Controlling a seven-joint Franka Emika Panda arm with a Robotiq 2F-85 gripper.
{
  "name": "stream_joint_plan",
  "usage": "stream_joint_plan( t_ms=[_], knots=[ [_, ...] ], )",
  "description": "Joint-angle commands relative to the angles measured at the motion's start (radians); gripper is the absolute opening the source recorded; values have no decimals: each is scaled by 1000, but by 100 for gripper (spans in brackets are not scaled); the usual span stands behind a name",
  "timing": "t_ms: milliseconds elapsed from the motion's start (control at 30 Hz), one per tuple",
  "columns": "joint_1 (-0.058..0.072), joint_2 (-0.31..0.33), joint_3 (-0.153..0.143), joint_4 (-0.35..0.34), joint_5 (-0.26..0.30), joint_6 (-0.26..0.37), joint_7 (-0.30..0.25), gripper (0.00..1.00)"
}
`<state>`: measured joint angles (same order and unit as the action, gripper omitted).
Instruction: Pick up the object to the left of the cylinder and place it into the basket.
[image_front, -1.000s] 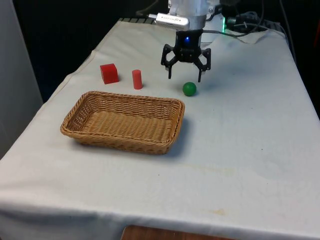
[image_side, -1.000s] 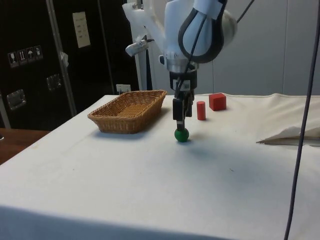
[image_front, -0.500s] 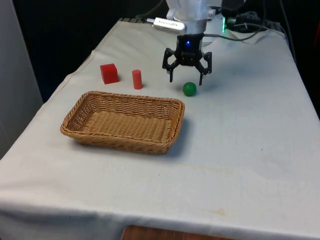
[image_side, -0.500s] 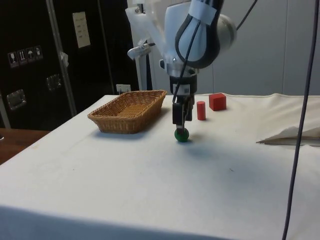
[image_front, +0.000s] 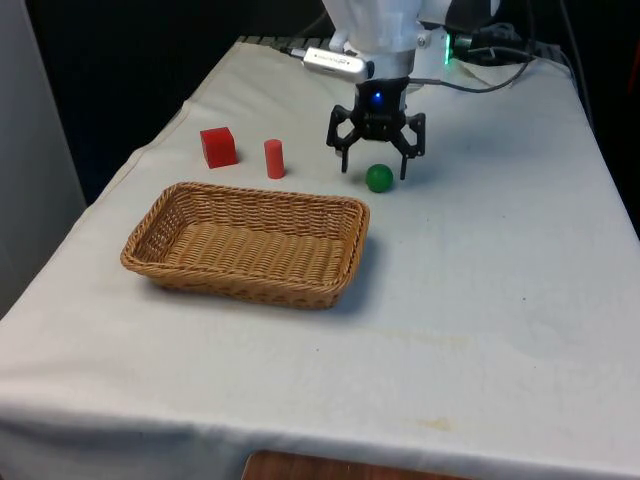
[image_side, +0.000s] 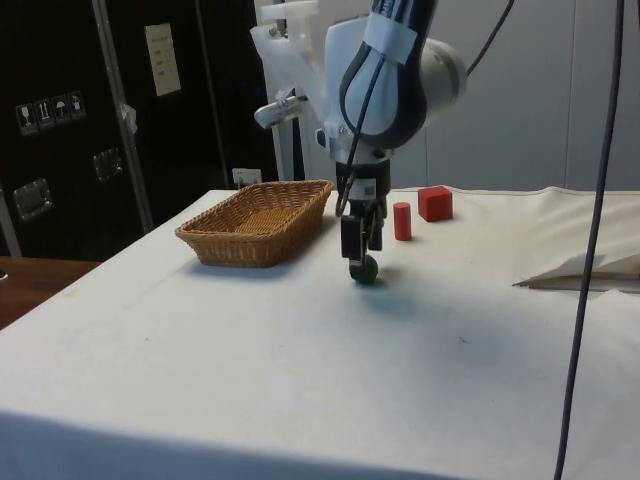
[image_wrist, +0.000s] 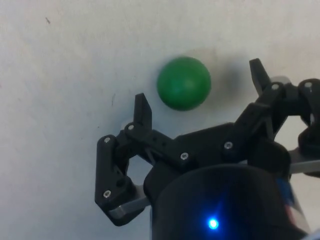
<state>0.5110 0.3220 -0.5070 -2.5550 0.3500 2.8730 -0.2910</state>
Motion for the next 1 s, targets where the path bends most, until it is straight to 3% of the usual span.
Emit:
stream_joint_plan(
  t_ms=[0, 133, 167, 233, 267, 300, 400, 433, 500, 533, 567, 767, 833, 967],
  knots=[
    [-24, -17, 34, -2, 36, 10, -29, 100],
    [-22, -3, 37, 3, 63, 11, -46, 100],
    [-22, 3, 39, 6, 75, 11, -53, 93],
    [-21, 8, 40, 9, 85, 11, -60, 73],
    [0, 28, 12, 12, 62, 1, -40, 61],
    [-21, 11, 40, 10, 89, 11, -63, 61],
    [-20, 15, 41, 12, 96, 12, -67, 22],
    [-20, 16, 41, 12, 100, 12, -70, 2],
    [-20, 17, 41, 13, 104, 12, -73, 0],
    [0, 33, 15, 14, 78, 1, -50, 0],
    [-20, 17, 41, 13, 104, 12, -73, 0],
    [-16, 15, 36, 13, 101, 9, -70, 0],
    [0, 31, 15, 18, 79, 1, -51, 0],
    [-1, -4, 11, 17, 80, -2, -55, 0]
  ],
)
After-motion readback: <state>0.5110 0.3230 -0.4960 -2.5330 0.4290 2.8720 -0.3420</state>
